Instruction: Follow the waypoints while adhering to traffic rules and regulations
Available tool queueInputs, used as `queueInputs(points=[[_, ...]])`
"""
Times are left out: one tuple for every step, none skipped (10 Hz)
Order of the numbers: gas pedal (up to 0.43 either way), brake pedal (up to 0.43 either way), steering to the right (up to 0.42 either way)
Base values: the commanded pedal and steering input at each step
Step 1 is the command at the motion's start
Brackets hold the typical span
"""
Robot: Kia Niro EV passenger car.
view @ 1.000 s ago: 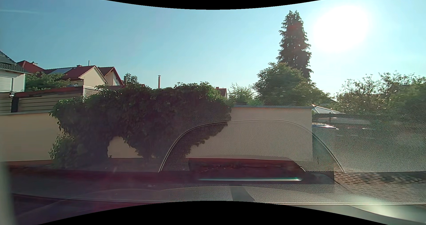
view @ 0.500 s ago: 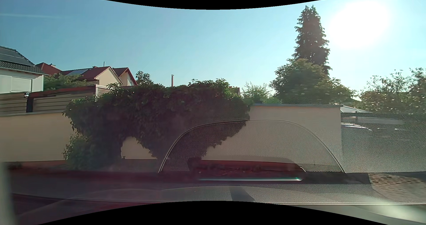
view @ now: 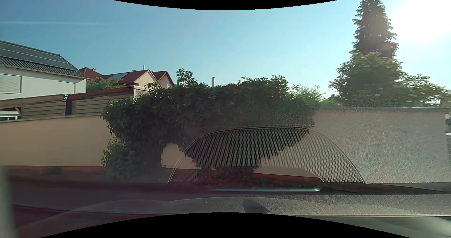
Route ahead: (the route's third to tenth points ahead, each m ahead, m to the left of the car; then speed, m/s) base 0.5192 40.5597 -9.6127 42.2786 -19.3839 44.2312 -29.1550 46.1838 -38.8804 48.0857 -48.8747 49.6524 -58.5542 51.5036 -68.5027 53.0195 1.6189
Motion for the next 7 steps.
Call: queueInputs(points=[[0.098, 0.0, -0.929], [0.067, 0.0, -0.936], [0.02, 0.0, -0.941], [0.0, 0.0, -0.945], [0.0, 0.0, -0.951], [0.0, 0.0, -0.957], [0.0, 0.0, -0.961]])
